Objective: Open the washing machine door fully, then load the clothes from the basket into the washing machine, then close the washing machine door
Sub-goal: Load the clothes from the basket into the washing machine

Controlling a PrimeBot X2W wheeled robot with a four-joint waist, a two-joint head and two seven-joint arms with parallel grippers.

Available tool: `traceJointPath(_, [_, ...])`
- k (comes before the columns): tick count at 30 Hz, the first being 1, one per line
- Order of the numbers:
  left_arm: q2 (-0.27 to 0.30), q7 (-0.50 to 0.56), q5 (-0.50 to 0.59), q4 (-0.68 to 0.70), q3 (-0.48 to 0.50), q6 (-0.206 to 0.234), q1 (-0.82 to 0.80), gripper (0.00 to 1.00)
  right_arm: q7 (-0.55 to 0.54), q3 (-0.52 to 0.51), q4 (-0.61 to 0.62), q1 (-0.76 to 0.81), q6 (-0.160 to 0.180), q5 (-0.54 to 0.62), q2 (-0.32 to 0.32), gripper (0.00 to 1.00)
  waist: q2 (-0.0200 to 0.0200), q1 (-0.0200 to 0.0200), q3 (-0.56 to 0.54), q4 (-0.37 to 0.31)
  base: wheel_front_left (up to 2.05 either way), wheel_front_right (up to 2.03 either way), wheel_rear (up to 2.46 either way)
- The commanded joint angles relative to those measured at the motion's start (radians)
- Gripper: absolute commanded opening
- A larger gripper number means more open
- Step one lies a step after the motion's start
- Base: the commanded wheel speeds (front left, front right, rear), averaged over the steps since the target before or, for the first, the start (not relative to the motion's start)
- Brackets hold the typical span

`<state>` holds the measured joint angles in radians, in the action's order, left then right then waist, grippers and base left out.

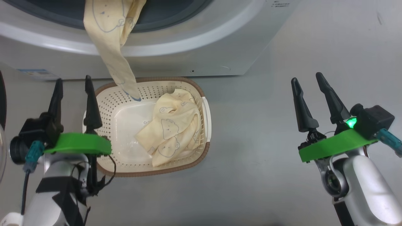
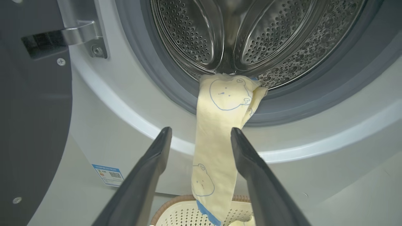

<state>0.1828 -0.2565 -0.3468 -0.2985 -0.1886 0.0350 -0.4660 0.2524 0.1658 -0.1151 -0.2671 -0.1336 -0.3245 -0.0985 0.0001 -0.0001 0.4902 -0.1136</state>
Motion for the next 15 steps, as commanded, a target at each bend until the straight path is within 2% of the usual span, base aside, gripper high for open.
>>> traceJointPath(1, [0.039,-0.005,-0.001,0.057,0.042,0.012,0.033,1.00,0.009,0.019,0.026,0.024,0.003,0.004,-0.017,1.00,-0.0001,0.0001,-0.005,0.001,0.00,0.00,0.00])
traceJointPath(7, [0.055,0.000,-0.011,0.135,0.059,0.040,0.156,1.00,0.009,0.020,0.025,0.031,0.003,0.005,-0.019,1.00,-0.0001,0.0001,-0.015,0.000,0.00,0.00,0.00])
traceJointPath(15, [0.059,0.015,-0.020,0.172,0.061,0.058,0.194,1.00,0.009,0.023,0.022,0.036,0.003,0.002,-0.025,1.00,-0.0001,0.0001,-0.022,-0.003,0.00,0.00,0.00])
